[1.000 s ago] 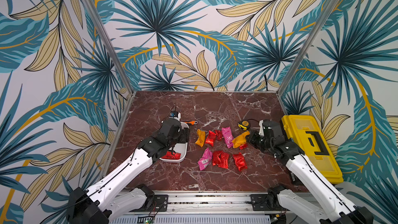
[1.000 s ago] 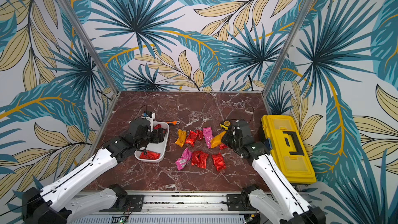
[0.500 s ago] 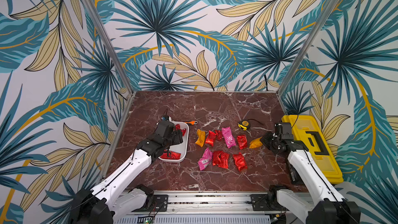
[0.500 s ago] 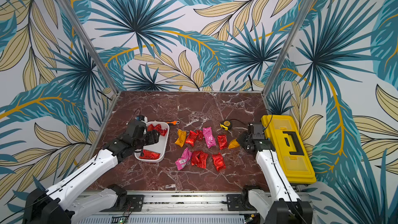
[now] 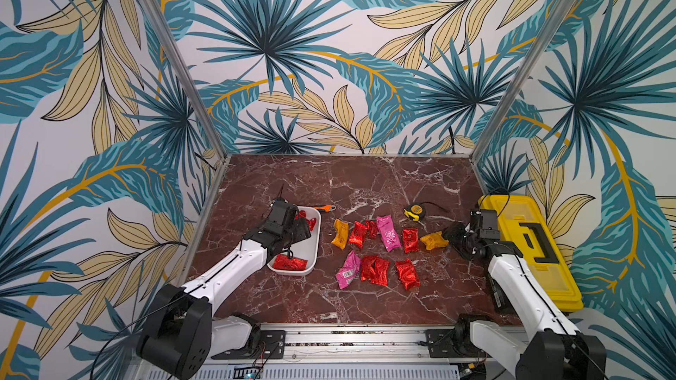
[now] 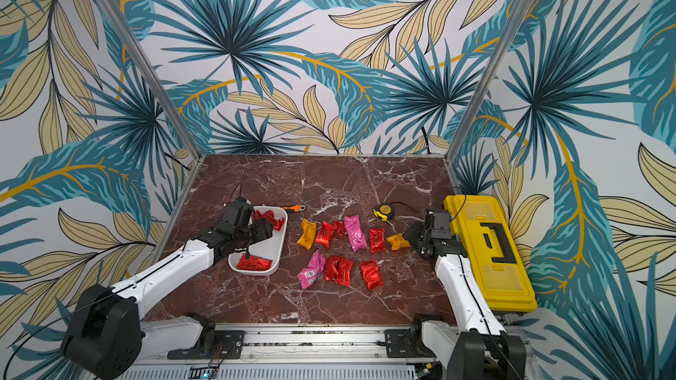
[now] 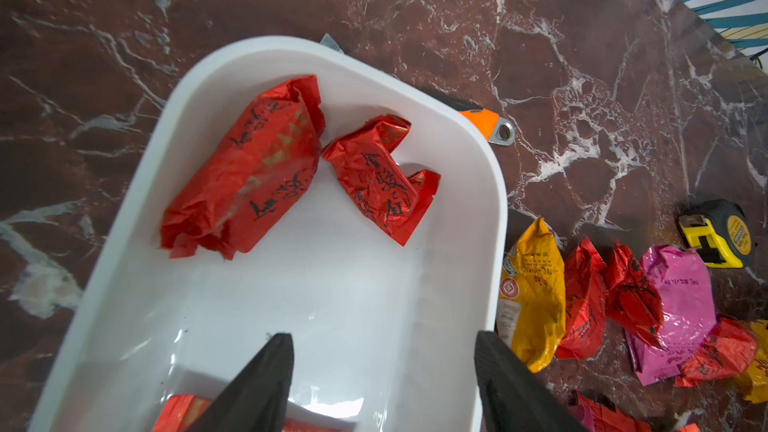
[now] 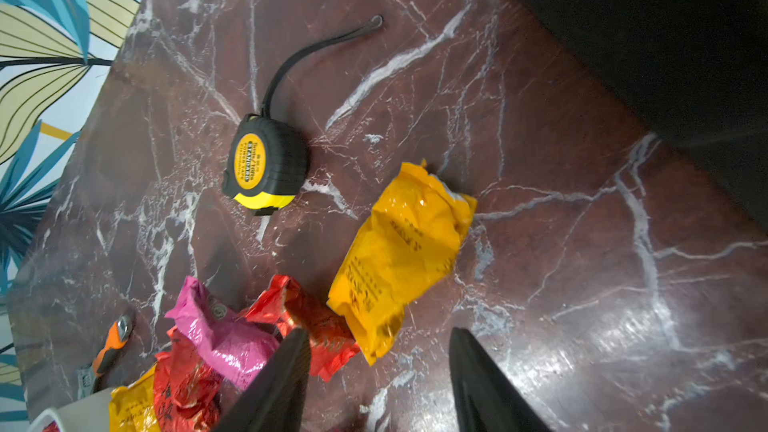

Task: Take the tea bags out of the storage box
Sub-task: Pick up the tea bag from the storage box.

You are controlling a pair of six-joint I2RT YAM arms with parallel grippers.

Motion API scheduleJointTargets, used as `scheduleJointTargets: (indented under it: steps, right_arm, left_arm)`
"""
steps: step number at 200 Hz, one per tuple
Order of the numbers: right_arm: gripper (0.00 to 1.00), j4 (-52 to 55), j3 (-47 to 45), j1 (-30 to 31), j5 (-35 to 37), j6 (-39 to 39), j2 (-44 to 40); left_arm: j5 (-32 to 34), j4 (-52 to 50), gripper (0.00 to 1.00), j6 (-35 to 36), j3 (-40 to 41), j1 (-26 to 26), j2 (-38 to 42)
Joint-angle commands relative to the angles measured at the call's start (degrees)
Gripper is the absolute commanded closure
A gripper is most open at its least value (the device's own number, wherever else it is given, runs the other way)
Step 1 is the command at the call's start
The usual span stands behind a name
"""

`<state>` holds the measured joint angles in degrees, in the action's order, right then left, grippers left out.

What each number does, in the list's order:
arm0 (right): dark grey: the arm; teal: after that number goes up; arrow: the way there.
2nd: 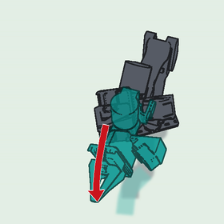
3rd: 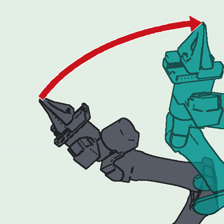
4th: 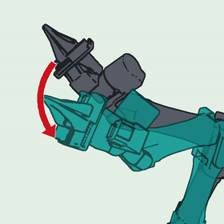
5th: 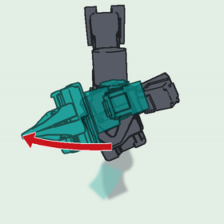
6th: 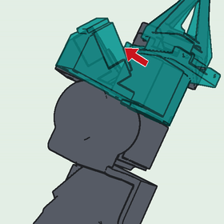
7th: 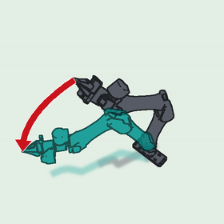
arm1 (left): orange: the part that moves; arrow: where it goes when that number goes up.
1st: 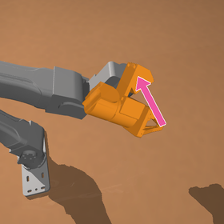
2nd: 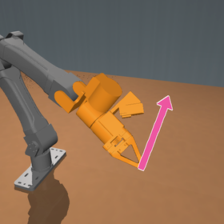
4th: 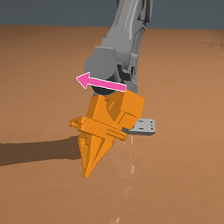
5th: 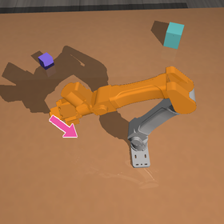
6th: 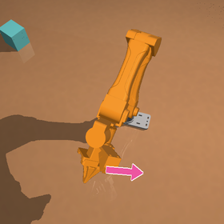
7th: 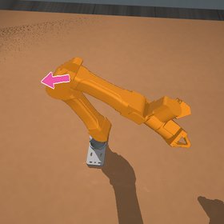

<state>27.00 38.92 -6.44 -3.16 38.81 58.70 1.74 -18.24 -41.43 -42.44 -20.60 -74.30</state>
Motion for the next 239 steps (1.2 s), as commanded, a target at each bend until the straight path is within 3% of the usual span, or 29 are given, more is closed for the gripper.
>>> scheduleJointTargets:
  steps: [1, 33, 82, 112, 155, 206, 239]
  right_arm:
    - [0.4, 4.9, 1.0, 0.2, -1.6, -4.3, -2.4]
    - [0.39, 7.6, 2.7, 3.3, -5.5, -6.4, -4.7]
    - [0.4, 8.7, 3.6, 6.3, -8.8, -7.2, -6.3]
    - [0.41, 8.7, 3.5, 6.4, -10.0, -8.0, -5.7]
    - [0.42, 6.9, 3.3, 6.5, -12.6, -7.7, -4.9]
    - [0.44, 6.9, 3.9, 6.6, -15.9, -7.1, -6.6]
    - [0.47, 6.7, 3.6, 8.2, -18.9, -5.9, -8.2]
  left_arm:
    - [-1.4, 6.8, 0.26, -5.6, -0.4, 0.5, -4.6]
    - [-0.5, 11.2, 0.29, -11.2, -3.5, 0.4, -13.4]
    - [4.2, 16.4, 0.34, -16.9, -6.0, 0.4, -19.7]
    - [3.9, 17.7, 0.37, -18.0, -6.2, 0.3, -20.0]
    - [9.2, 13.9, 0.36, -18.9, -7.3, 0.0, -19.6]
    - [10.8, 12.6, 0.62, -19.5, -9.4, 0.0, -24.9]
    - [12.6, 12.4, 0.82, -18.1, -9.0, -1.4, -23.3]
